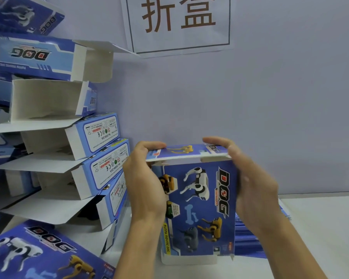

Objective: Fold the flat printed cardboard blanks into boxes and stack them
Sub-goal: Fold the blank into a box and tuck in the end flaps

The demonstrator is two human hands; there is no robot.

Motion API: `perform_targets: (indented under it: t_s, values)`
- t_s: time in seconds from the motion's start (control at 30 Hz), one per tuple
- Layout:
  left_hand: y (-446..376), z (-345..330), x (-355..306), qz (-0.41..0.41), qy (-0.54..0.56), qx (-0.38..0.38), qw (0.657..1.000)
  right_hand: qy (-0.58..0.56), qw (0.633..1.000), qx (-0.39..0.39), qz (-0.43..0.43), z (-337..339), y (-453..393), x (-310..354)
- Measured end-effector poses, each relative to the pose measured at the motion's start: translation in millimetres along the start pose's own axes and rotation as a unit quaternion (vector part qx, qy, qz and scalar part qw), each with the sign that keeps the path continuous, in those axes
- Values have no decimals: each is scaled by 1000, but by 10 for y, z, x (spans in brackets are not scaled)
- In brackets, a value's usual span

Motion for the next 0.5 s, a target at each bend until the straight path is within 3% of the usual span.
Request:
perform_targets:
  t_s: [0.13, 0.2, 0.33, 0.5]
  values:
    - [-34, 7, -4, 11, 5, 0, 1000, -129, 984, 121, -28, -99, 73, 54]
    - [-38, -24, 2, 18, 11, 12, 1000, -90, 987, 133, -20, -88, 130, 78]
    - [-27, -138, 6, 26, -24, 66, 997, 39, 999, -17, 21, 178, 55, 134]
    - [-100, -58, 58, 36, -90, 82, 992, -85, 985, -151, 25, 539, 150, 184]
Point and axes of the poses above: each hand's wrist, its own y-axis away from the middle knuckle, its own z-axis out of the back of the hand, x = y × z, the point moved 10 cm from there along -y, towards the middle knuckle, and after that the axes turned 3 degrees about x, right-handed, at the moved point
